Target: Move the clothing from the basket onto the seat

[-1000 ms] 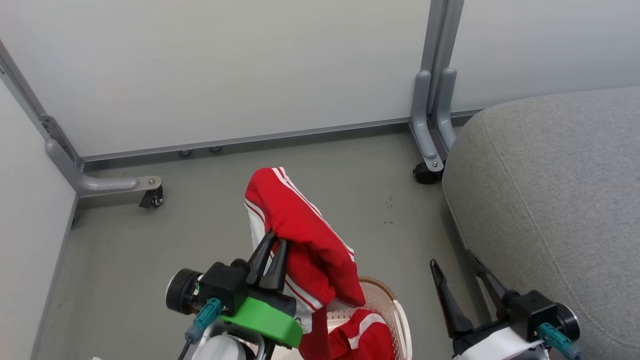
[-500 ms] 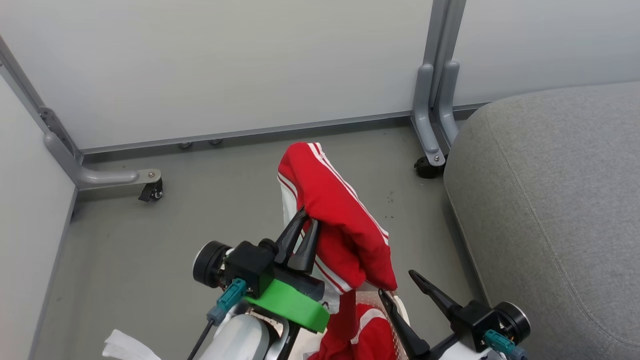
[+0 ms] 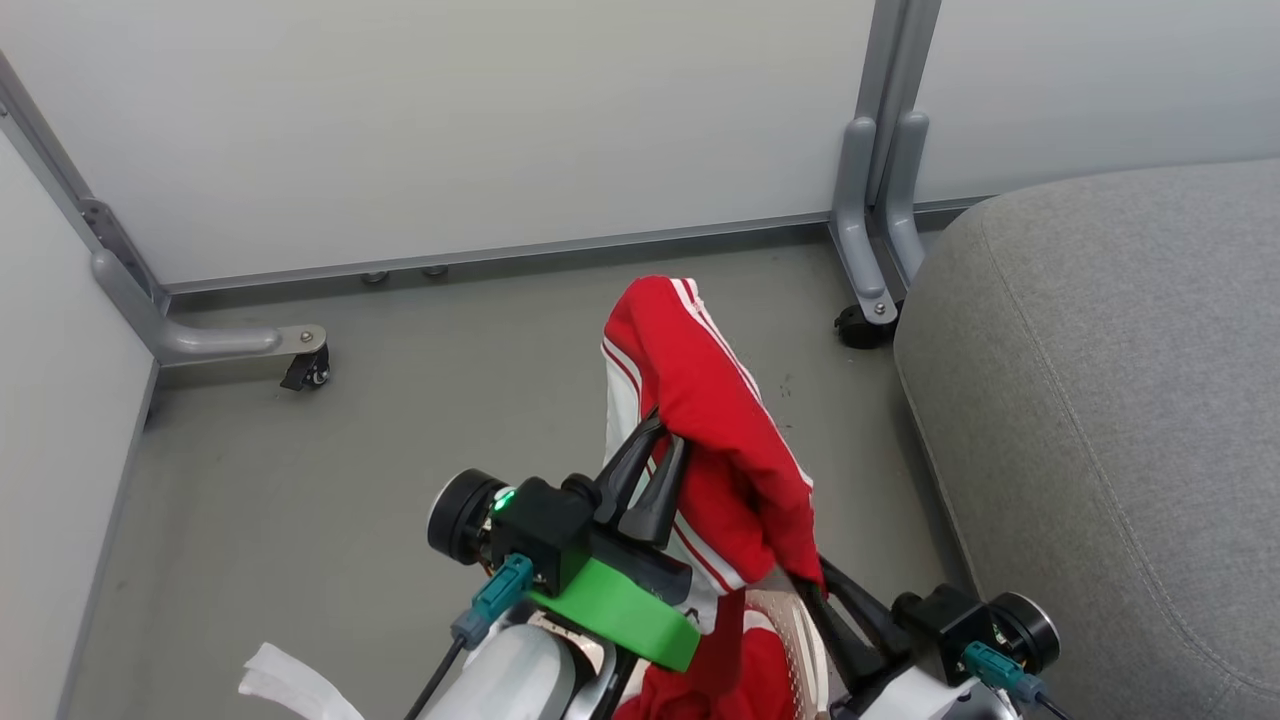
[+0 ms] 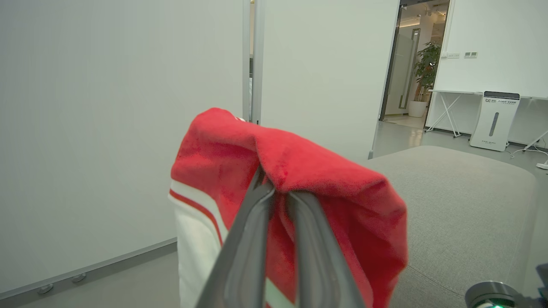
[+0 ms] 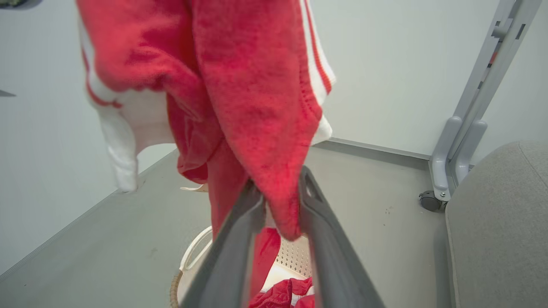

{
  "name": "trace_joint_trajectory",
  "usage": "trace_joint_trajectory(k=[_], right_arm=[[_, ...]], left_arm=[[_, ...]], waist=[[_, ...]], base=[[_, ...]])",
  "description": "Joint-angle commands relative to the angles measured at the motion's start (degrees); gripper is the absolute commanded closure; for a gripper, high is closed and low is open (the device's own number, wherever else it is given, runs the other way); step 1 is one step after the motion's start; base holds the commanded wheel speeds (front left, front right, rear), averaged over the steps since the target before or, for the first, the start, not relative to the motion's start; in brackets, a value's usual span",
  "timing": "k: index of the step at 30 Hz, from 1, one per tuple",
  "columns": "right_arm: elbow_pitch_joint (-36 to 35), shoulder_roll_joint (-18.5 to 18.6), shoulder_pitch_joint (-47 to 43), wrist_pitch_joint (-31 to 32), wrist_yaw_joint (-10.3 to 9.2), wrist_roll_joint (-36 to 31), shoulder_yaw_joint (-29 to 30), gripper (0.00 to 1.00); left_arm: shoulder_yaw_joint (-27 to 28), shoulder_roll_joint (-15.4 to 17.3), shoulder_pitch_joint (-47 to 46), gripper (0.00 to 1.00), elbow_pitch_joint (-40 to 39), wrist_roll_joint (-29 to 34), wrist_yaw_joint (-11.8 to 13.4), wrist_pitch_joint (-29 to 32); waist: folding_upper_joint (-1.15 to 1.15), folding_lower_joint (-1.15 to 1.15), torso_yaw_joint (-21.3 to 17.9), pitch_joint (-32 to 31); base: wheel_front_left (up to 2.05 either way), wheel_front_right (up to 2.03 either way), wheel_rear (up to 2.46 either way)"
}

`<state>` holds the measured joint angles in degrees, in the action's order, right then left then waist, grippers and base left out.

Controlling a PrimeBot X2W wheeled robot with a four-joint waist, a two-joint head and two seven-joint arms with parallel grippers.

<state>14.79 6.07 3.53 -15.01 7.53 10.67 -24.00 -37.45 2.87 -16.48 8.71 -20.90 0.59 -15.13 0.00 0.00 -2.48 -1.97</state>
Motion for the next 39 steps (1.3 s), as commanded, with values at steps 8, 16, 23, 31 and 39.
trace_joint_trajectory(k=[8, 16, 23, 31, 39], right_arm=[[0.0, 0.3, 0.6, -0.3, -0.08, 1.0, -0.1, 1.0], [-0.4, 0.2, -0.2, -0.3, -0.08, 2.2, 0.5, 1.0], [-0.5, 0.3, -0.7, -0.3, -0.08, 2.5, 1.1, 1.0], [-1.9, 0.2, -0.7, -0.3, -0.08, 2.5, 2.0, 1.0], [-2.7, 0.5, -1.0, -0.3, -0.08, 1.9, 2.6, 1.0]], left_arm=[[0.1, 0.0, -1.0, 1.0, 2.0, 0.2, 0.1, 0.0], [-0.3, 0.3, -1.0, 1.0, 4.8, 1.0, 0.1, 0.0], [-0.6, 0.4, -1.1, 0.0, 6.6, 0.4, 0.4, 0.6], [-0.9, 0.7, -1.2, 0.0, 7.3, 0.2, 0.6, 0.8], [-1.0, 0.8, -1.0, 0.0, 7.4, -0.1, 0.9, 0.5]], waist=[[0.0, 0.0, -0.4, 0.2], [0.0, 0.0, -0.8, 0.3], [0.0, 0.0, -0.8, 0.3], [0.0, 0.0, -0.7, 0.4], [0.0, 0.0, -0.8, 0.5]], base=[[0.0, 0.0, 0.0], [0.0, 0.0, 0.0], [0.0, 0.0, 0.0], [0.0, 0.0, 0.0], [0.0, 0.0, 0.0]])
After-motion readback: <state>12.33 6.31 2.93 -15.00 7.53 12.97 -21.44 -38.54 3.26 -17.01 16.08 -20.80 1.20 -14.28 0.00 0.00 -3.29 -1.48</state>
